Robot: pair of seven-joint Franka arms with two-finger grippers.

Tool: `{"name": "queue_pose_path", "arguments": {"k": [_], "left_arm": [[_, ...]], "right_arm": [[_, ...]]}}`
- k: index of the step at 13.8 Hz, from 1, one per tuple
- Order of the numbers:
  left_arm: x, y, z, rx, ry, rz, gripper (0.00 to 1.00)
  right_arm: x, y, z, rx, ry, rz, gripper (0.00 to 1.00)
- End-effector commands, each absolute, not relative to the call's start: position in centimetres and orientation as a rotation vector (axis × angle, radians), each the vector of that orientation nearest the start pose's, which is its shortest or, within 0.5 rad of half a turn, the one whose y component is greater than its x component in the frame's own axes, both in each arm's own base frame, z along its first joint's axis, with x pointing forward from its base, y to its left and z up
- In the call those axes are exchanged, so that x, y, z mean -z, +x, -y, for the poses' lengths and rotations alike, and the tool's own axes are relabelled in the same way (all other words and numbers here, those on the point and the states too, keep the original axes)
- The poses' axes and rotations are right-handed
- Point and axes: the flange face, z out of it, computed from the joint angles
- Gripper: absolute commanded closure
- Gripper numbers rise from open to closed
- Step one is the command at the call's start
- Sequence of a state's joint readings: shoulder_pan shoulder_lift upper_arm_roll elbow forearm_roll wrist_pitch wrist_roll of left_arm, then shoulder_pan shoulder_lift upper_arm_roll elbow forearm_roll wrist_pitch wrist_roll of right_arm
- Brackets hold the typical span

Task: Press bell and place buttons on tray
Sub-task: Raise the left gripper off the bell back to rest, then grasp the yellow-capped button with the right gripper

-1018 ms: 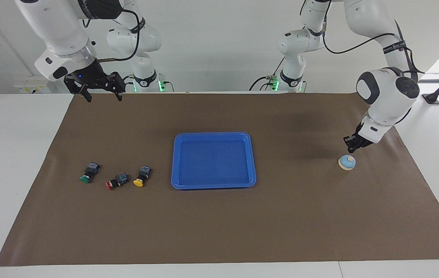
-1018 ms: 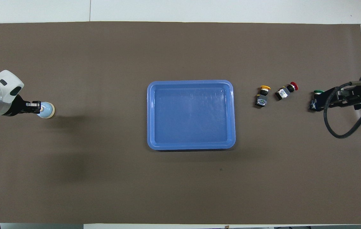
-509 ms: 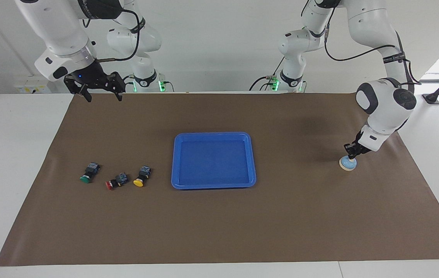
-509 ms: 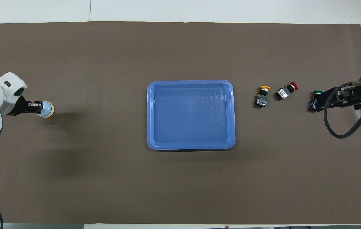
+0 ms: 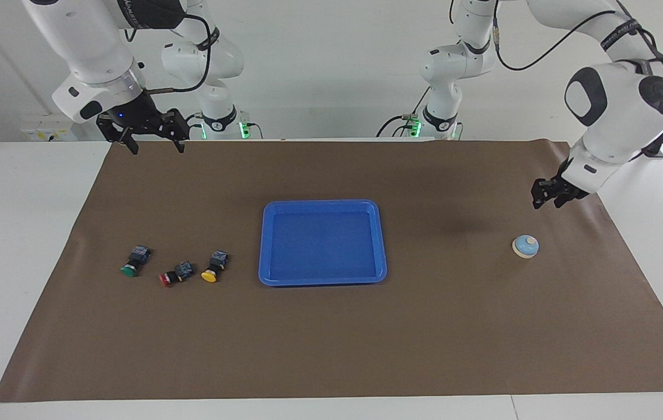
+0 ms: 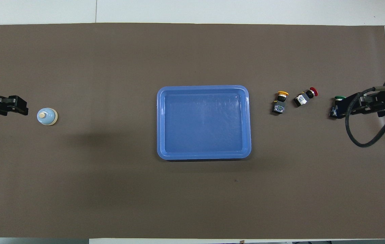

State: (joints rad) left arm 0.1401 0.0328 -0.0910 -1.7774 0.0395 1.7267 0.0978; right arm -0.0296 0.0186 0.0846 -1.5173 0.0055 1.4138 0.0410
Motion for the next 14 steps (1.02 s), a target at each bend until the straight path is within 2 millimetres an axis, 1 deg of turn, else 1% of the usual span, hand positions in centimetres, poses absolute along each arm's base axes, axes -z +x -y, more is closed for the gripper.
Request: {"name": "queue_pose_path", "arguments": {"k": [1, 4, 5, 6, 7, 8, 9, 10, 11, 12, 13, 14], "left_arm": [[-54.4, 53.9, -1.8, -0.171, -3.082, -0.118, 0.0], [-55.7, 53.2, -0.9, -0.151, -3.104, -0.126, 0.0], [-55.8, 53.4, -1.0, -0.132, -3.111, -0.121, 0.0], [-55.6, 53.7, -0.9, -0.12, -3.115, -0.114, 0.0], [-55.6, 53.9, -0.5, -0.114, -3.127, -0.117, 0.0], [-55.5, 54.1, 0.4, -0.114, -3.136, -0.137, 0.0], [-55.4, 54.2, 0.3, -0.118, -3.139, -0.134, 0.0], [-55.6, 54.2, 0.3, -0.113, -3.148, -0.13, 0.0], [-56.0, 54.5, 0.3, -0.099, -3.155, -0.122, 0.0], [-55.7, 54.7, 0.2, -0.108, -3.154, -0.115, 0.0], [-55.7, 54.5, -0.1, -0.115, -3.154, -0.108, 0.0], [-55.6, 54.3, -0.1, -0.12, -3.151, -0.116, 0.0]], "right_arm": [[-63.0, 53.5, -3.2, -0.174, -3.113, 0.061, 0.0], [-62.8, 53.6, -3.5, -0.162, -3.116, 0.061, 0.0], [-62.3, 53.8, -4.0, -0.122, -3.119, 0.043, 0.0], [-61.3, 53.8, -5.0, -0.073, -3.123, 0.002, 0.0], [-60.0, 53.6, -6.1, -0.059, -3.127, -0.049, 0.0], [-58.6, 53.6, -7.3, -0.045, -3.127, -0.123, 0.0], [-57.0, 54.0, -7.9, -0.034, -3.123, -0.212, 0.0], [-54.9, 54.8, -8.0, -0.041, -3.119, -0.271, 0.0], [-52.4, 55.8, -8.2, -0.056, -3.115, -0.303, 0.0], [-50.0, 56.8, -8.3, -0.058, -3.112, -0.353, 0.0], [-47.7, 57.6, -8.3, -0.049, -3.112, -0.389, 0.0], [-45.0, 58.3, -8.3, -0.026, -3.124, -0.398, 0.0]]}}
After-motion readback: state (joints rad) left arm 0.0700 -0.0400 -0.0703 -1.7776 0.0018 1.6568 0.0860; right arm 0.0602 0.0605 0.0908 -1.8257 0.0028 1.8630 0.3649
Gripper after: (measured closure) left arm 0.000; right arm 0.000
